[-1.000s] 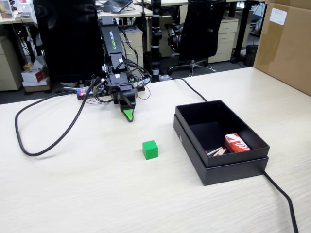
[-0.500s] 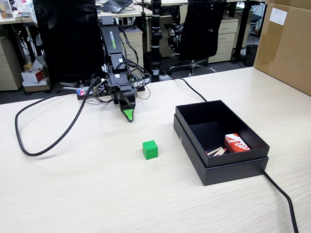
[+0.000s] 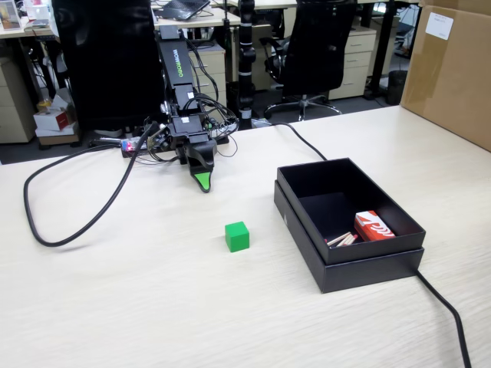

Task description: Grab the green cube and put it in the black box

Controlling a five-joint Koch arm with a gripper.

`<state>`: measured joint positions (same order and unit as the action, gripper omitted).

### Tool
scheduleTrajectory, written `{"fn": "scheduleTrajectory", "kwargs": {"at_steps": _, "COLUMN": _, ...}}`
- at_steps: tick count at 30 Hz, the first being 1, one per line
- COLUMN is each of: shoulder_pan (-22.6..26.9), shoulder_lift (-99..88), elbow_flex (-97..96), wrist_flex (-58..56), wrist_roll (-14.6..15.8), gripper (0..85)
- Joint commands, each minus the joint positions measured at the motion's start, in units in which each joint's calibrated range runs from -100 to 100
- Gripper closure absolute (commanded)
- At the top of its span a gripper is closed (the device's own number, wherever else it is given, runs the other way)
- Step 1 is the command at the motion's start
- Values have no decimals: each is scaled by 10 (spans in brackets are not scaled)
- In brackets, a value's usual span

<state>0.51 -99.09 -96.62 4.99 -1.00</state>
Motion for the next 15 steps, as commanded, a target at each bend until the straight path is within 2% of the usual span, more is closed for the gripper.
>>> {"fn": "scheduleTrajectory", "kwargs": {"at_steps": 1, "shoulder_pan": 1, "shoulder_lift": 2, "elbow_flex": -4, "wrist_flex": -31, "wrist_roll": -1, "gripper": 358}}
{"fn": "scheduleTrajectory", "kwargs": {"at_steps": 10, "shoulder_pan": -16, "shoulder_lift": 2, "elbow_flex": 15, "wrist_flex": -37, "wrist_roll": 2, "gripper": 366}}
{"fn": "scheduleTrajectory", "kwargs": {"at_steps": 15, "shoulder_pan": -24, "shoulder_lift": 1, "elbow_flex": 147, "wrist_flex": -186, "wrist_roll": 9, "gripper": 371}}
